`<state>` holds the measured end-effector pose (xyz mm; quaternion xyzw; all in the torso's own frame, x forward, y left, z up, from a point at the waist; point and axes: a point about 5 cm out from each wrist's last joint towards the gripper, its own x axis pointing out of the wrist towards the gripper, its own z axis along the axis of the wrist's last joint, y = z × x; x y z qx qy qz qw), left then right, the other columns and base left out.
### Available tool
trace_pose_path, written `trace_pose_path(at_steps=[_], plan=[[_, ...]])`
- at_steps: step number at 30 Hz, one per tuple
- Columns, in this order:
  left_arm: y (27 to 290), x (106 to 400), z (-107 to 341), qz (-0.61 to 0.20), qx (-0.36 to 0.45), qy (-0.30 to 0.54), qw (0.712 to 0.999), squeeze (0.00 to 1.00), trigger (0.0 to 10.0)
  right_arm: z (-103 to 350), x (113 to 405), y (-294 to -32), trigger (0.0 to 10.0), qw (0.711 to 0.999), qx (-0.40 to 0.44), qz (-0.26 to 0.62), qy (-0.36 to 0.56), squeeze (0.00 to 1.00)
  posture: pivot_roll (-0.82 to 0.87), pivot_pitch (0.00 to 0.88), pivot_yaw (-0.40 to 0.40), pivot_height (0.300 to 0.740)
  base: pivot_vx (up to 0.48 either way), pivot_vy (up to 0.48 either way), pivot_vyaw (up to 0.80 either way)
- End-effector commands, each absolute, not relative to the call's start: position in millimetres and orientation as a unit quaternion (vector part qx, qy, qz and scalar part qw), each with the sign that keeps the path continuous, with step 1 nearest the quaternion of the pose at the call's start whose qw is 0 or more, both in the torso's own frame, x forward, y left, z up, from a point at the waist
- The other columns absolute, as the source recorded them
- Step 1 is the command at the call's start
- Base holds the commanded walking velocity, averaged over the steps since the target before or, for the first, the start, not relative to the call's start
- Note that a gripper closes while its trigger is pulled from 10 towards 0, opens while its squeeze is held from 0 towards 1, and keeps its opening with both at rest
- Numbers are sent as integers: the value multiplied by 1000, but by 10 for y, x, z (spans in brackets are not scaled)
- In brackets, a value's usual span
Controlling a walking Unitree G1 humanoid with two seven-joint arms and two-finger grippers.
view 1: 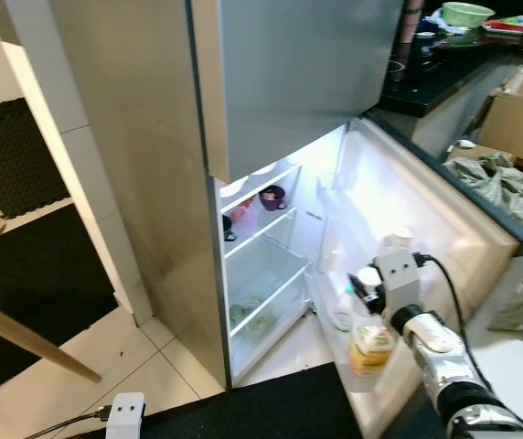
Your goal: Restocking fridge
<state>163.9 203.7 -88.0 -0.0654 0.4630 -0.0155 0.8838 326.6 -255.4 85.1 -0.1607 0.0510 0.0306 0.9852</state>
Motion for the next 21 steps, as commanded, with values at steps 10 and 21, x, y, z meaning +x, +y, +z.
trace_pose_path(at_steps=[10, 21], plan=[[1995, 1625, -894, -16, -70, 467, 882, 0, 10000, 958, 3224, -2923, 10000, 981, -176, -60, 56, 0, -158, 5, -28, 740, 0, 0, 0], [1953, 1622, -901, -25, -71, 468, 880, 0, 10000, 212, 2809, -2727, 10000, 969, -149, -36, 195, 0, -156, 1, -32, 740, 0, 0, 0]])
